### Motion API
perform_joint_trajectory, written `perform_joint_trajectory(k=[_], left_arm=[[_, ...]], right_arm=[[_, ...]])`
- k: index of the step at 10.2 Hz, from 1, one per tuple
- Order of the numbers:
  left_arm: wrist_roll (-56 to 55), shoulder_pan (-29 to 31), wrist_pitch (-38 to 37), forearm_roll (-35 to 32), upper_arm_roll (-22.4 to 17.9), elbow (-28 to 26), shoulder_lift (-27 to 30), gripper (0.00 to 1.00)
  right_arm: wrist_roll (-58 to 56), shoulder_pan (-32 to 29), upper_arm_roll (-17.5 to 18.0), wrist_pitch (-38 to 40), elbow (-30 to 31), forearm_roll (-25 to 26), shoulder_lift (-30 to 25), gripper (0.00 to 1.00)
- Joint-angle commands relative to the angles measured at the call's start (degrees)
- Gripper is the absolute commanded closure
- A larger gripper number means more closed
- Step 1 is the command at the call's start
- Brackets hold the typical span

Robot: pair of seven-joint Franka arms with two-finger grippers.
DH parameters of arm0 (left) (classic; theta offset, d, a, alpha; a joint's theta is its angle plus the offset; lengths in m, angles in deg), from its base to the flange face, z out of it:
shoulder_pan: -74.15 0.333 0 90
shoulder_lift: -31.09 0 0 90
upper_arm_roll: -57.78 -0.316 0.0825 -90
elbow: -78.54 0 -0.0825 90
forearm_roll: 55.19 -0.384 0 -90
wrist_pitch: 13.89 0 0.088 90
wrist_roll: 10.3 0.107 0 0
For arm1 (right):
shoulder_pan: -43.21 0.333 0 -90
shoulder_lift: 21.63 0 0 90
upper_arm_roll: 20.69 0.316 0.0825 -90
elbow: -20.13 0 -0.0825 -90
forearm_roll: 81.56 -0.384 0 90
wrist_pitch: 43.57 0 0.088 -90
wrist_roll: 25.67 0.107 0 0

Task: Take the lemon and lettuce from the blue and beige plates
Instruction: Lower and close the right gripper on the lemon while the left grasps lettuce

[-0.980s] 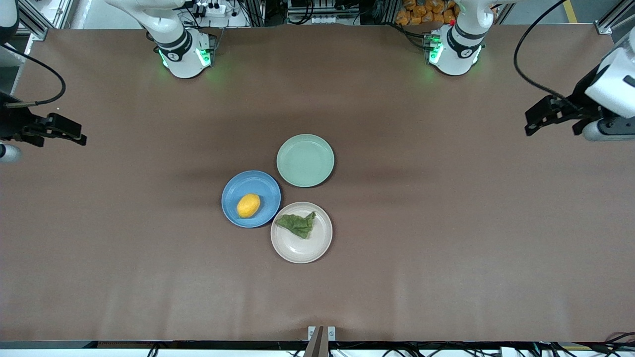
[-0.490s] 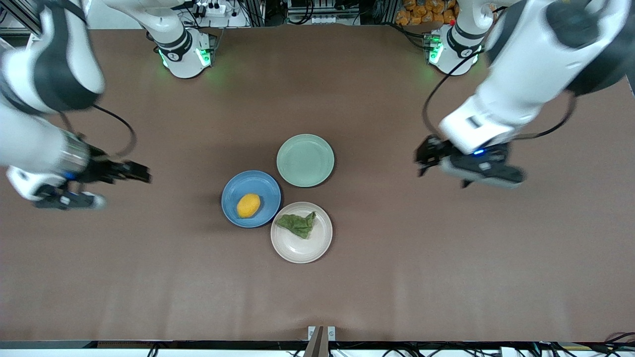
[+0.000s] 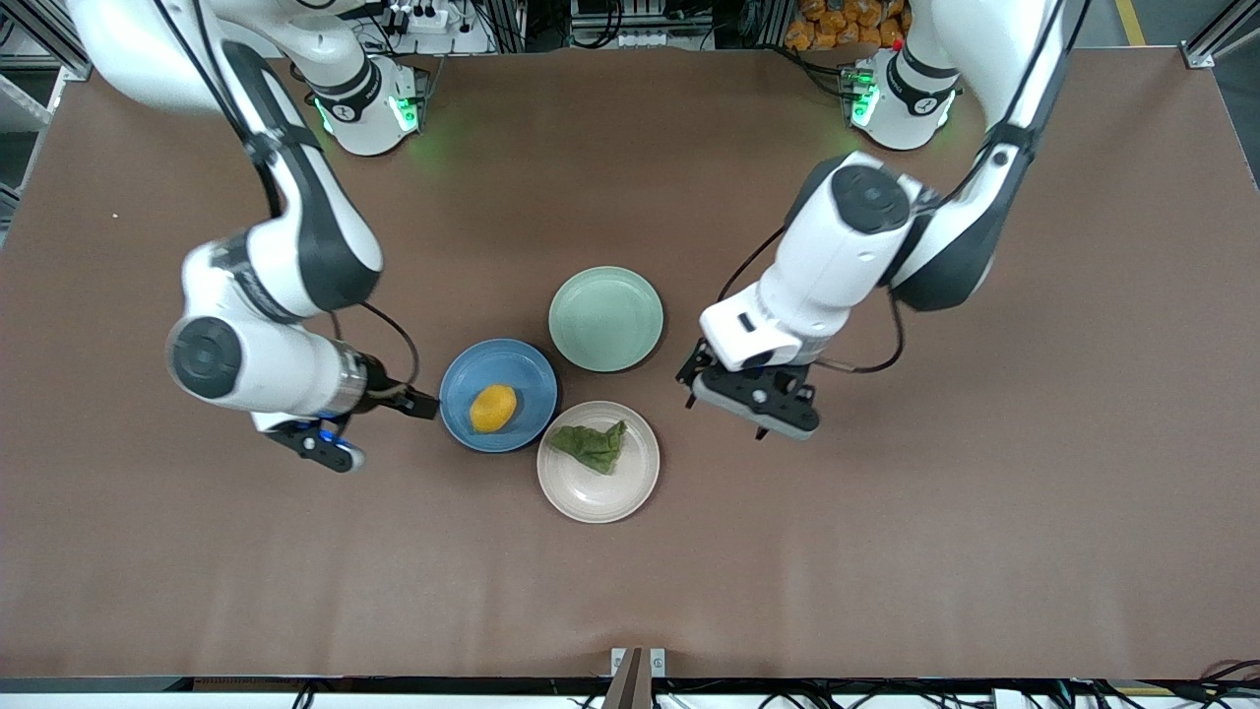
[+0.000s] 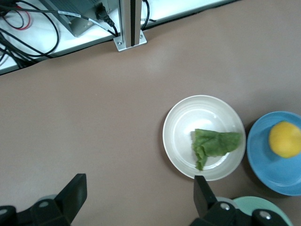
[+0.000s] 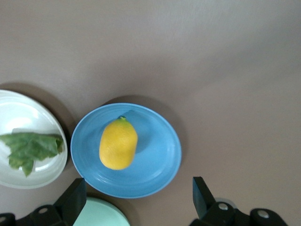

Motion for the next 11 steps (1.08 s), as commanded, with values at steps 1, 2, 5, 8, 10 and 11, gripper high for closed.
perform_joint_trajectory(k=[1,2,5,8,10,11], left_arm=[[0.1,-2.2,9.2,-2.6,-0.7,1.8,-5.4,0.00],[0.2,-3.1,15.7,-2.7,-0.7,3.0,-9.1,0.00],[0.6,-4.7,24.8,-2.8,-1.0,4.2,-15.2,0.00],[0.7,-9.6,27.6,-2.6,-5.3,10.8,-21.2,0.00],[0.4,-10.8,28.2,-2.5,-7.0,10.9,-21.9,0.00],[0.4,-10.8,29.6,-2.4,-7.0,10.9,-22.3,0.00]], right_arm=[[6.7,1.3,0.5,-3.4,-1.4,-0.3,3.9,0.00],[7.2,1.5,0.5,-5.5,-1.4,-0.3,6.2,0.00],[8.2,2.6,0.6,-9.6,-1.2,-0.4,9.8,0.00],[8.2,3.3,0.7,-12.0,-1.3,-3.1,12.4,0.00],[8.2,3.9,0.8,-12.0,-0.9,-3.1,12.9,0.00],[8.2,4.2,0.9,-11.9,-0.8,-3.1,13.3,0.00]])
